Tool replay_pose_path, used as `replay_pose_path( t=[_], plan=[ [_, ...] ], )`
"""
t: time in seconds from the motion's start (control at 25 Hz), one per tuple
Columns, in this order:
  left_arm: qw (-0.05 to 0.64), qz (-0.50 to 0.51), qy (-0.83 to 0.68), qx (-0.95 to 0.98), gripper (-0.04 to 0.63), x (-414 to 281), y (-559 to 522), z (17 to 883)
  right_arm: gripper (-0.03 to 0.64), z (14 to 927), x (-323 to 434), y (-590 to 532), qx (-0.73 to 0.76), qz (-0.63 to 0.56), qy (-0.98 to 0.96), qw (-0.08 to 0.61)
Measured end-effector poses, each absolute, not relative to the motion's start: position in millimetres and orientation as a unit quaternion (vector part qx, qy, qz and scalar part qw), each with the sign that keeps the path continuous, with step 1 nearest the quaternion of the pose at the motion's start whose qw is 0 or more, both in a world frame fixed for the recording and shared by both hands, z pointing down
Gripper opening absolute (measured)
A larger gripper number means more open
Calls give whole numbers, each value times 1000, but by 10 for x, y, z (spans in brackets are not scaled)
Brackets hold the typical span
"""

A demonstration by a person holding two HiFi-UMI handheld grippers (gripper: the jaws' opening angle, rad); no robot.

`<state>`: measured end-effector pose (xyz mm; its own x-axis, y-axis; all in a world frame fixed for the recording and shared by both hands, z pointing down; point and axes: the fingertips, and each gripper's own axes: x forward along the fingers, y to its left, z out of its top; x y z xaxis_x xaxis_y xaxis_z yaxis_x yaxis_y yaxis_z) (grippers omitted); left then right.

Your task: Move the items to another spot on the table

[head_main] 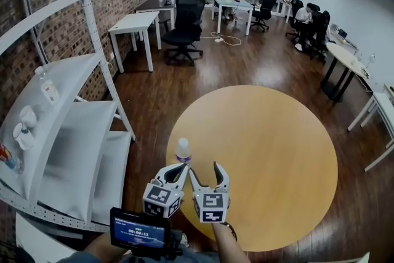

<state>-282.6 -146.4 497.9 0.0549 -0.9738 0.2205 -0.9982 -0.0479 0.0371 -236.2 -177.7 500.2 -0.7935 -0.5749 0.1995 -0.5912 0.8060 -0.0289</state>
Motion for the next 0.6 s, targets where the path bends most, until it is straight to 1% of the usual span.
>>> replay_pose_path(
  t=[0.04, 0.12, 0.28, 0.36, 0.44, 0.6],
  plan=[
    [87, 67, -682, 723, 10, -2765, -1485, 4955, 344, 4974, -2297, -1771, 310, 45, -945, 90],
    [84, 64, -676, 729, 10, -2629, -1534, 4907, 313, 4906, -2153, -1766, 315, 41, -944, 89],
    [78, 57, -662, 743, 10, -2352, -1604, 4855, 305, 4769, -1868, -1754, 329, 13, -940, 87],
    [77, 54, -656, 749, 9, -2194, -1641, 4809, 279, 4706, -1710, -1768, 338, -1, -937, 88],
    [75, 49, -649, 755, 9, -2013, -1685, 4755, 205, 4648, -1508, -1809, 352, 1, -932, 84],
    [85, 44, -628, 772, 9, -1531, -1729, 4521, 132, 4538, -1049, -1909, 380, 11, -922, 76]
  ],
)
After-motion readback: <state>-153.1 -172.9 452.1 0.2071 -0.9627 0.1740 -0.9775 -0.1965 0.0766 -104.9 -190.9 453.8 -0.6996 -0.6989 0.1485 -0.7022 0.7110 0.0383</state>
